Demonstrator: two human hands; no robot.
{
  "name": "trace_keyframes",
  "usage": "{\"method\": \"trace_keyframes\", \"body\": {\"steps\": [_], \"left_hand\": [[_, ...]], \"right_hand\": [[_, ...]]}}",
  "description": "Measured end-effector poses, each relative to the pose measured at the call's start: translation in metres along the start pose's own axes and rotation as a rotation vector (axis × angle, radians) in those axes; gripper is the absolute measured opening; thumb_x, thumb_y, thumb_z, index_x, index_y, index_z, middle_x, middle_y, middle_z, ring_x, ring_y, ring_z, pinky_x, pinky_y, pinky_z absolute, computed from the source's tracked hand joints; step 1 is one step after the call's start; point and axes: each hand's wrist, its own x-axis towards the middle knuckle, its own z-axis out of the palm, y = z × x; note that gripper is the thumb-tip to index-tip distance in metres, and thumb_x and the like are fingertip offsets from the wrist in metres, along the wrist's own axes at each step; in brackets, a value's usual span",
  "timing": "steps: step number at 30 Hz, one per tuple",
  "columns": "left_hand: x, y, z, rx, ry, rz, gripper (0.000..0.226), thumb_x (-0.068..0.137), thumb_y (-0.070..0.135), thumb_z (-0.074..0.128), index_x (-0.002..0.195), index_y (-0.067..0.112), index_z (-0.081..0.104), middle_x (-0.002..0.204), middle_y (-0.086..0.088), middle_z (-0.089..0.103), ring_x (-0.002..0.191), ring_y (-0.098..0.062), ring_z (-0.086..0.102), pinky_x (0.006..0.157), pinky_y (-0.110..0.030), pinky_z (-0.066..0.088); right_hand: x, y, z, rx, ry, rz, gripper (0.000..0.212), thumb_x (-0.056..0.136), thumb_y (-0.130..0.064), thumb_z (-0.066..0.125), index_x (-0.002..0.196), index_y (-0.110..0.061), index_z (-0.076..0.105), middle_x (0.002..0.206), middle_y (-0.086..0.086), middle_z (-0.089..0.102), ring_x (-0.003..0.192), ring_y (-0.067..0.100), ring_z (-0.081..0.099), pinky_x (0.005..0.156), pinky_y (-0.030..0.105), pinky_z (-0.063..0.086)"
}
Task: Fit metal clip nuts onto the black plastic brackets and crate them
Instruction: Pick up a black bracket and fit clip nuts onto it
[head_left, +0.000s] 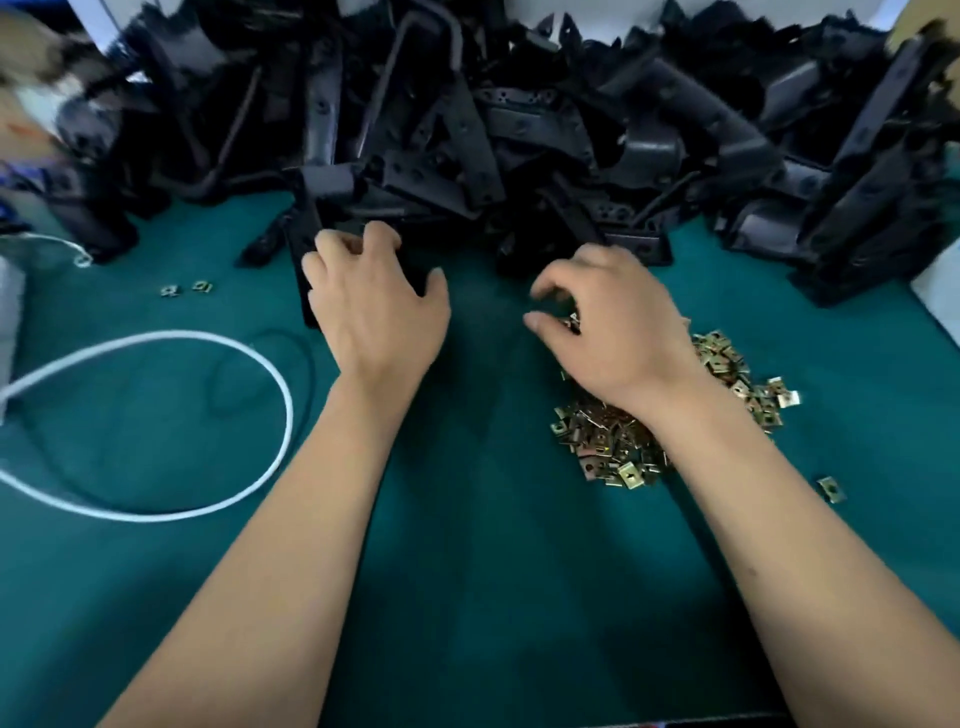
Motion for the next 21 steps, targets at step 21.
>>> {"method": "trace_keyframes", "body": {"steps": [21], "left_hand": [[0.011,-0.014,-0.018,-0.067,-0.161,0.456,0.073,0.063,-0.017,0.046,0.122,0.014,0.075,0.135,-0.005,0.064,0.124,-0.038,0.047,0.107,-0.025,0.035]], "right_hand": [[-0.009,0.032,-0.006,0.426,-0.002,0.084,0.01,0.095,-0.021,0.072,0.09,-0.018,0.064,0.076,-0.008,0.065,0.069,0.01,0.059,0.066,0.027,0.047]]}}
